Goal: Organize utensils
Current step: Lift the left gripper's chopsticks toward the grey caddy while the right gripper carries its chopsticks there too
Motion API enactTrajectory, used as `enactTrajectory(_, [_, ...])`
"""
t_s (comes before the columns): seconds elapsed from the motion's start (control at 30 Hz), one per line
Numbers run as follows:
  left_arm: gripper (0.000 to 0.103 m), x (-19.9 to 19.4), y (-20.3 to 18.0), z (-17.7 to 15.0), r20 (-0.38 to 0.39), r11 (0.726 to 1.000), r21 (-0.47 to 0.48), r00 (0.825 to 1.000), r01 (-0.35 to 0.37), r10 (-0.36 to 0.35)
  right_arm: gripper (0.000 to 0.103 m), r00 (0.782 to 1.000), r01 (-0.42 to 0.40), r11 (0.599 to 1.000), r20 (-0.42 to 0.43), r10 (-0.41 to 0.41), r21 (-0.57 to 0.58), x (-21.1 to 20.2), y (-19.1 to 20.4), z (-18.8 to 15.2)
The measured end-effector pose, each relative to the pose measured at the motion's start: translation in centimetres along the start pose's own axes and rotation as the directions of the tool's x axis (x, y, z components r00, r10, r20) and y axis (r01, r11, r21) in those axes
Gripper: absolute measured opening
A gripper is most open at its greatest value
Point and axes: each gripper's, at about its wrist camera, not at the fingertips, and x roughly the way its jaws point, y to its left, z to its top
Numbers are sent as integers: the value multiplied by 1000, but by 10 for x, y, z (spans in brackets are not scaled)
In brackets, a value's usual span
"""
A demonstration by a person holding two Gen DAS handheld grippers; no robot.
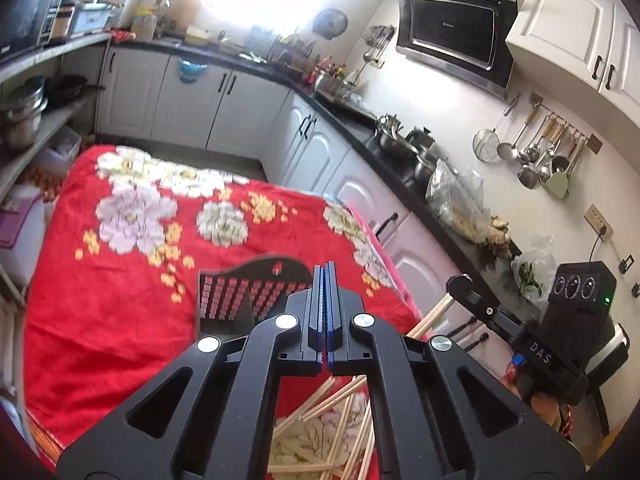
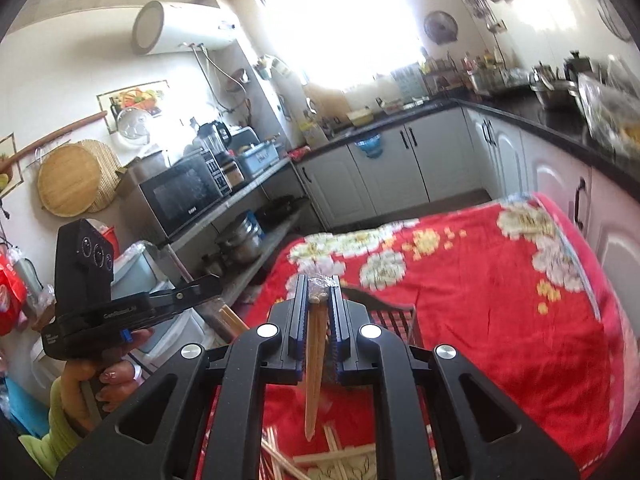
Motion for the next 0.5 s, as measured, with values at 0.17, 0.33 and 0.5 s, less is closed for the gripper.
enactTrajectory(0.17, [0,-5,-6,28,49,1000,16,999,-21,20,10,998,6,999,69,-3,-33,-1,8,31])
enactTrajectory(0.33, [0,-8,-11,54,104,999,21,994,-46,43,10,993,24,999,113,-19,-45,6,5,56])
enactTrajectory(0.5, [0,-10,-9,73,178,997,12,981,-76,73,10,992,57,998,118,-52,-33,20,-9,64])
